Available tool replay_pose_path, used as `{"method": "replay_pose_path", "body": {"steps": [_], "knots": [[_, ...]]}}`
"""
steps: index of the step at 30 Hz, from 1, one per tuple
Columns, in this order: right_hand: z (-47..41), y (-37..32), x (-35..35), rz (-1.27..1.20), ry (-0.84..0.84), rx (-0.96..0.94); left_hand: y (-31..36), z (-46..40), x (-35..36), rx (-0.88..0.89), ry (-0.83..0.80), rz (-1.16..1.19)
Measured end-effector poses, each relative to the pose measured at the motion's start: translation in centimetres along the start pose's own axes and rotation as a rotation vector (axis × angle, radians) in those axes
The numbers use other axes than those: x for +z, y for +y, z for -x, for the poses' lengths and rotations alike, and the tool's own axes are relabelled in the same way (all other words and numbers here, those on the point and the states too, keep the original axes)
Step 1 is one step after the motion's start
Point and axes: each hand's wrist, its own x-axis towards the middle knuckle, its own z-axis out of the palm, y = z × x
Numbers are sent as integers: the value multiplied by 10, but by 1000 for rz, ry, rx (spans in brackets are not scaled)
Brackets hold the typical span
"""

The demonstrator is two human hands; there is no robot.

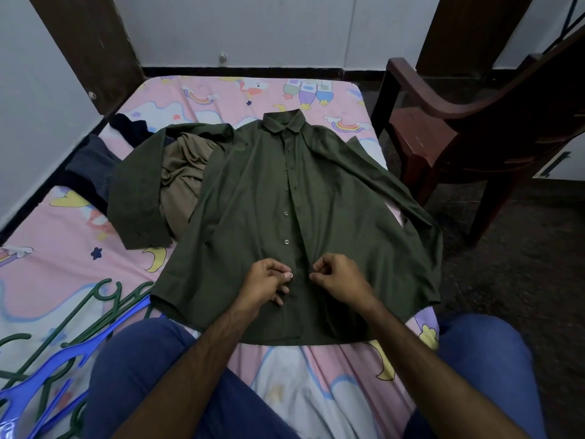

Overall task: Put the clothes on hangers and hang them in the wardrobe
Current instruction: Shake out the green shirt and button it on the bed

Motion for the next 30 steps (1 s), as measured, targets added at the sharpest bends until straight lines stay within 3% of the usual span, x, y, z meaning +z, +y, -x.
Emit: {"method": "replay_pose_path", "body": {"steps": [5, 10, 18, 30], "knots": [[3, -11, 26, -50, 40, -17, 0, -1, 2, 0, -16, 42], [10, 1, 52, -146, 188, 36, -4, -2, 4, 13, -18, 7], [13, 3, 62, -416, 196, 75, -10, -8, 2, 36, -21, -52], [16, 10, 72, -390, 269, 10, -15, -12, 2, 60, 10, -99]]}}
